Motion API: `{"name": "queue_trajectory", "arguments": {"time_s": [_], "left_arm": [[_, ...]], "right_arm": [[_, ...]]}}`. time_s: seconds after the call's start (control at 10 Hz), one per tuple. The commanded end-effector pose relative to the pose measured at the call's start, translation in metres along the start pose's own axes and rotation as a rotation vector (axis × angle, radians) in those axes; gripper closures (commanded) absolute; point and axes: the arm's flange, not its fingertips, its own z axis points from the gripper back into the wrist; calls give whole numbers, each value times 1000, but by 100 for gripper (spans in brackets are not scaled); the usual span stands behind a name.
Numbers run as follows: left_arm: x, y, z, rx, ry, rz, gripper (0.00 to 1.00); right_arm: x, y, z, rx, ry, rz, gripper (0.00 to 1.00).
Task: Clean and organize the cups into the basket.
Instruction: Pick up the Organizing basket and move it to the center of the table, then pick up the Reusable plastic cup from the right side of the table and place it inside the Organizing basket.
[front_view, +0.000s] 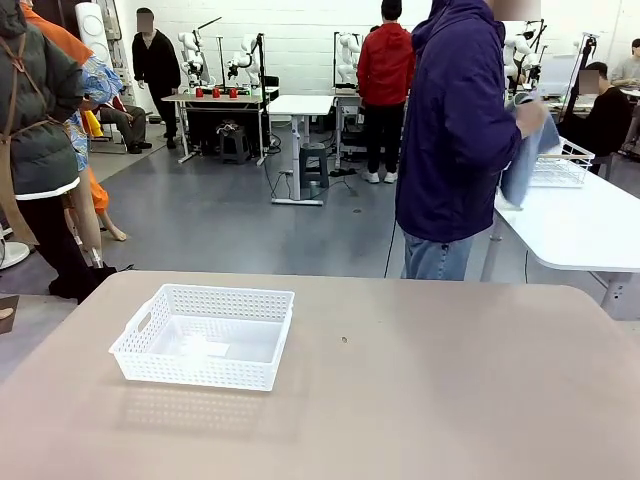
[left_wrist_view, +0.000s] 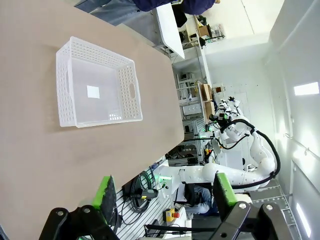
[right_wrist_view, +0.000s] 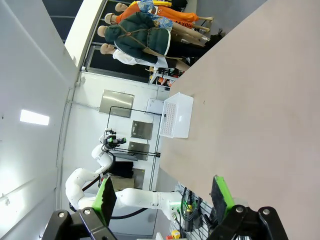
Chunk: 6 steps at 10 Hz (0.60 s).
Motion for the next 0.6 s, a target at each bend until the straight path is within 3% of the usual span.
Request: {"name": "queue_trajectory", "arguments": {"time_s": [0.0, 0.5], "left_arm": [[1, -1, 0, -12, -1, -4, 0], [1, -1, 0, -12, -1, -4, 0]], "right_arm": [[-1, 0, 1, 11, 1, 4, 0], [-1, 0, 1, 11, 1, 4, 0]]}}
